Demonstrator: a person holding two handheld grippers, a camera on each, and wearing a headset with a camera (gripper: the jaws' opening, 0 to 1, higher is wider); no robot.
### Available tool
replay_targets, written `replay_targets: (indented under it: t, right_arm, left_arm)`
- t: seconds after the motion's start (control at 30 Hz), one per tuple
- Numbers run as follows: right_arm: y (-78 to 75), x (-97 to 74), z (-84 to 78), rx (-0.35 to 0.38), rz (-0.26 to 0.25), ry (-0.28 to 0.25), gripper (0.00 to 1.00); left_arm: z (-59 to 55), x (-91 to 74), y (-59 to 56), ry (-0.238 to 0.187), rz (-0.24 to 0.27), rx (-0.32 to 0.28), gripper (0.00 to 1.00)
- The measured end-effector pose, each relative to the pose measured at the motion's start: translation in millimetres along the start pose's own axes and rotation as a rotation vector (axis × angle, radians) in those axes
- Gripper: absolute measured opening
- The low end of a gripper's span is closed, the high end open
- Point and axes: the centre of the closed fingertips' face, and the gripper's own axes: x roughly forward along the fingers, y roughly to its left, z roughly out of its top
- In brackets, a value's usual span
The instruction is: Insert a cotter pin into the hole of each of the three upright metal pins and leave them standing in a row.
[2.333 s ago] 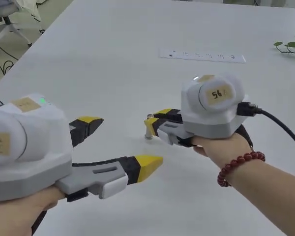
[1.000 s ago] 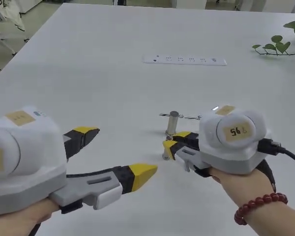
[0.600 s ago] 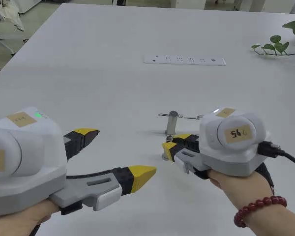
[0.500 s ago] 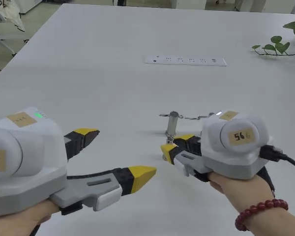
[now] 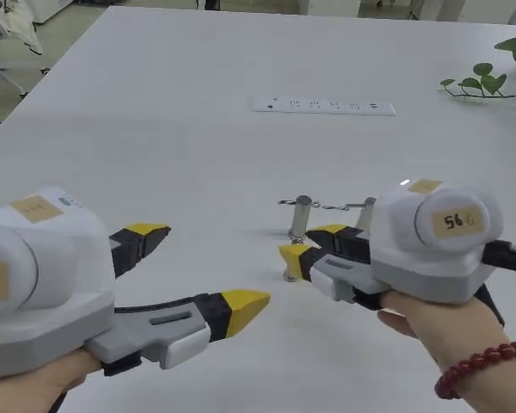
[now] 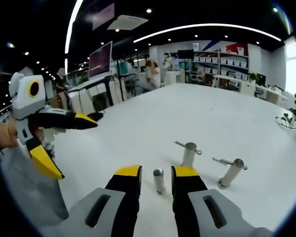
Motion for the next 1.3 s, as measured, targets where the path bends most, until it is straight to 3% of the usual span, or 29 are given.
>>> replay_targets:
  t: [0.27, 0.57, 0.83, 1.13, 1.3]
  right_arm:
    - [-15.0, -8.8, 29.5, -0.017, 0.024, -0.026, 0.25]
    - [-42.5, -6.9, 46.5, -0.081, 0.034, 0.023, 0.23]
    - [-70.2, 6.1, 46.6, -0.11, 0.066, 0.107, 0.21]
    - [-91.7, 23.6, 36.2, -0.139, 0.111, 0.202, 0.14]
    - [-104.6, 33.9, 25.8, -0.19, 0.143, 0.285, 0.14]
  left_arm:
    - [0.2, 0.6, 0.0, -0.004, -0.002, 0.001, 0.77]
    - [-0.6, 2.2, -1.3, 0.003, -0.012, 0.009, 0.77]
    - [-0.6, 4.9, -4.3, 0.009, -0.033, 0.025, 0.74]
    - [-0.9, 8.8, -1.6, 0.012, -0.035, 0.022, 0.72]
    - [-1.7, 10.9, 1.3, 0.013, -0.032, 0.014, 0.71]
